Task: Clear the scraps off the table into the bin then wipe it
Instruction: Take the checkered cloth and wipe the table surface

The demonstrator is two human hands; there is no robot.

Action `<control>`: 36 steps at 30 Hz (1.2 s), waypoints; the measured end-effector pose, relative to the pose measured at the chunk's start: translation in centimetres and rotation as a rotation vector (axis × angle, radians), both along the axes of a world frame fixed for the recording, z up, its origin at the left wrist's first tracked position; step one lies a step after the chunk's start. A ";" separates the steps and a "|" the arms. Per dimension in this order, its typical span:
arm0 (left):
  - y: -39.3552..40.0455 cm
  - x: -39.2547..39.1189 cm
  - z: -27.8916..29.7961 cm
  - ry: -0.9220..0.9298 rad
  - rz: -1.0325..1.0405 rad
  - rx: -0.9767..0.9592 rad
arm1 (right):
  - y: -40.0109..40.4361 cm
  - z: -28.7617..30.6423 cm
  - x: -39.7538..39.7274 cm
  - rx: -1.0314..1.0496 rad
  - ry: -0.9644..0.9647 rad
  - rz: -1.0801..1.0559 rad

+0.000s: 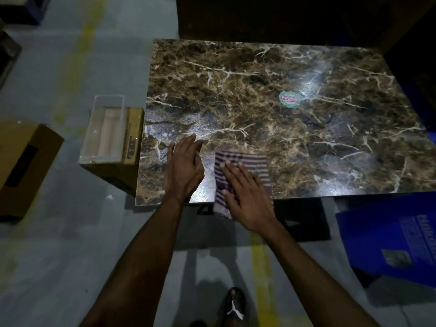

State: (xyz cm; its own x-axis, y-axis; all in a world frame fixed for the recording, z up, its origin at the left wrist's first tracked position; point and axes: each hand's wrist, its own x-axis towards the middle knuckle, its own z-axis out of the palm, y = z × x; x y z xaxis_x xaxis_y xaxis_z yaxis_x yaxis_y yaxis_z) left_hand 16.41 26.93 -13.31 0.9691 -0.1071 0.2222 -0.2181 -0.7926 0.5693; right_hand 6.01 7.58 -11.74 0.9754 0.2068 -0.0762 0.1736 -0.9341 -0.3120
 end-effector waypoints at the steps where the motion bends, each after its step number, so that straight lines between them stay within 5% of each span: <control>1: 0.0 0.0 0.1 -0.004 -0.003 0.003 | -1.0 0.3 -0.5 0.017 0.017 -0.005; 7: -0.1 0.1 -0.2 -0.031 -0.007 0.074 | -1.8 0.0 6.5 0.014 0.008 -0.203; 15: -0.2 0.2 -0.6 -0.032 -0.002 0.105 | -1.1 0.1 1.0 0.016 0.023 0.037; 22: -0.3 0.0 -0.2 -0.016 -0.009 0.116 | -1.5 -0.2 8.2 0.020 -0.003 -0.178; 29: -0.3 0.2 -0.1 0.006 -0.006 0.132 | -0.7 0.0 3.4 -0.021 0.007 0.096; 36: -0.3 0.0 0.1 0.000 -0.005 0.148 | -2.0 0.1 9.4 0.039 -0.009 -0.205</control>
